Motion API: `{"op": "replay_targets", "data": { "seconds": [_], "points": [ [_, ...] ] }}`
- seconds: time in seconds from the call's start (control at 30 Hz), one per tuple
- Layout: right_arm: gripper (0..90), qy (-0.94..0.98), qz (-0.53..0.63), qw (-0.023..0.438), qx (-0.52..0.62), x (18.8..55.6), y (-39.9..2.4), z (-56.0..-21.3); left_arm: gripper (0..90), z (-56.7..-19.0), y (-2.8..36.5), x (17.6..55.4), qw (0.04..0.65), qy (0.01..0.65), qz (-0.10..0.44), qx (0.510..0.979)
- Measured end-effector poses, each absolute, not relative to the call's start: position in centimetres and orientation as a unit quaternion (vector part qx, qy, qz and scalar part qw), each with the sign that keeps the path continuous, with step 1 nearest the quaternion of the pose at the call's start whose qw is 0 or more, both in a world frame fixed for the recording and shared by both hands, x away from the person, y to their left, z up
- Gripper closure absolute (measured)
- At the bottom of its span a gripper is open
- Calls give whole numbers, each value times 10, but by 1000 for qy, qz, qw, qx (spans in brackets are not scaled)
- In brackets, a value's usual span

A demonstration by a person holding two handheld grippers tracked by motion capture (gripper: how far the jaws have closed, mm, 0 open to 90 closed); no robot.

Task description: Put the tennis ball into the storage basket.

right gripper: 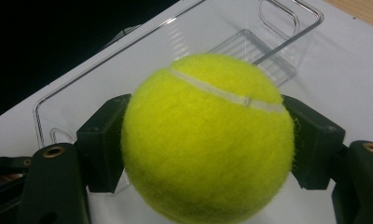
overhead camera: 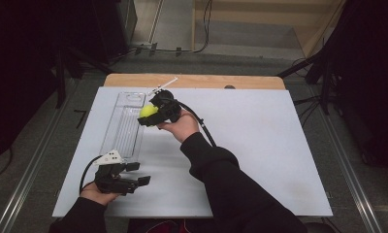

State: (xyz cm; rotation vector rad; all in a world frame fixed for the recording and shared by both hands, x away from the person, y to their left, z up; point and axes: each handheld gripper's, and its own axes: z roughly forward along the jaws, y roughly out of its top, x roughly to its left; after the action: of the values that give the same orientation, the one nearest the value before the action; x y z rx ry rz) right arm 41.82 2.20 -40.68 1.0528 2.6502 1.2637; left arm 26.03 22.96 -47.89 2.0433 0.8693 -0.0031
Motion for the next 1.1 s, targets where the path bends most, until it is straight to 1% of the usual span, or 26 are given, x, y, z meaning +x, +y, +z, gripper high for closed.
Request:
{"op": "replay_targets", "data": {
  "seconds": [0.23, 0.6, 0.87, 1.1],
  "points": [
    [236, 846, 414, 3, 336, 422, 31, -405, 246, -480, 230, 261, 441, 351, 0, 826],
    [236, 851, 412, 3, 327, 429, 59, -398, 246, -479, 230, 260, 443, 351, 0, 825],
    [236, 856, 405, 3, 321, 432, 80, -400, 246, -479, 230, 261, 444, 349, 0, 825],
    [236, 856, 401, 2, 325, 436, 89, -402, 246, -479, 231, 260, 445, 348, -2, 825]
  ]
}}
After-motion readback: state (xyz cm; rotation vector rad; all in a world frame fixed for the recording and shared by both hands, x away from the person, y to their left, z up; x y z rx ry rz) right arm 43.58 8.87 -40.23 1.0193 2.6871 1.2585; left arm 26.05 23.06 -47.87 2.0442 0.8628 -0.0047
